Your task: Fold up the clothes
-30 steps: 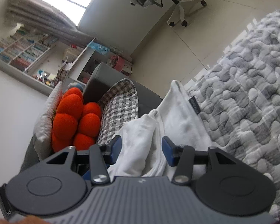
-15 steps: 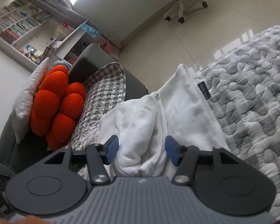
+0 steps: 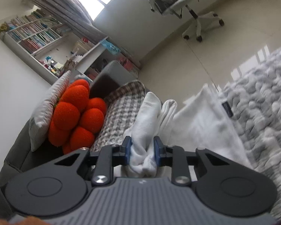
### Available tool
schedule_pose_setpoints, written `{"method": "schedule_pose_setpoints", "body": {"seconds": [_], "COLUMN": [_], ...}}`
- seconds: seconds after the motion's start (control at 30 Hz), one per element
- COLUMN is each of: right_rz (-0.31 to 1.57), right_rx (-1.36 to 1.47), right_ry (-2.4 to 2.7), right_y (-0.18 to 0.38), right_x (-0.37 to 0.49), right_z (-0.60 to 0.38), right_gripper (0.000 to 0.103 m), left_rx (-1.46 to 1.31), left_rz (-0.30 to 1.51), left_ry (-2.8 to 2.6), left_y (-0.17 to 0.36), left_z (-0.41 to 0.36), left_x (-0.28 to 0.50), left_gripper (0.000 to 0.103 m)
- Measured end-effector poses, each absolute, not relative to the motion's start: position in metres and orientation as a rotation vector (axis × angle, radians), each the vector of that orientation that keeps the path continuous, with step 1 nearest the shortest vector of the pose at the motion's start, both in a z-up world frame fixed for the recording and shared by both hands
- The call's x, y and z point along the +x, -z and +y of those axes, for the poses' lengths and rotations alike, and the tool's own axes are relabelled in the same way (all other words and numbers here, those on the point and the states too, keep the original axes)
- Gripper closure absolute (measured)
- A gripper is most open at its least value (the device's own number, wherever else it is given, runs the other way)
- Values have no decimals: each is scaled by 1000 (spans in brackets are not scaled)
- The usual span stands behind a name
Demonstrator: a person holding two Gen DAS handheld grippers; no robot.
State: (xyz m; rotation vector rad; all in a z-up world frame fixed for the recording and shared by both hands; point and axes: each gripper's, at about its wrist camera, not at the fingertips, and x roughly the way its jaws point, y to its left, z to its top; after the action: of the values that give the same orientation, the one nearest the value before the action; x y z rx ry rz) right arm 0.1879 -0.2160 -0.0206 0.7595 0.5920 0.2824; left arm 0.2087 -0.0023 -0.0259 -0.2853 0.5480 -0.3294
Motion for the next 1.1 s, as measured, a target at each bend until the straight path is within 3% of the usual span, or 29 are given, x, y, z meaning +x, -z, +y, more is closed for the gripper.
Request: {"method": "schedule_pose_setpoints", "body": {"seconds": [0.8,1.1], "right_rz": [643,539], "right_rx": [803,520], "right_ry": [-253,-259], "right_y": [47,20], "right_x": [190,172], "right_z": [-278,-259], "right_gripper": [77,60], "left_rx": [-72,-123], "left_rz": [564,522], "left_ry": [461,460], "left_y": [45,36], "left_z": [-49,-40], "left_x": [196,194], "left_gripper": [87,87]}}
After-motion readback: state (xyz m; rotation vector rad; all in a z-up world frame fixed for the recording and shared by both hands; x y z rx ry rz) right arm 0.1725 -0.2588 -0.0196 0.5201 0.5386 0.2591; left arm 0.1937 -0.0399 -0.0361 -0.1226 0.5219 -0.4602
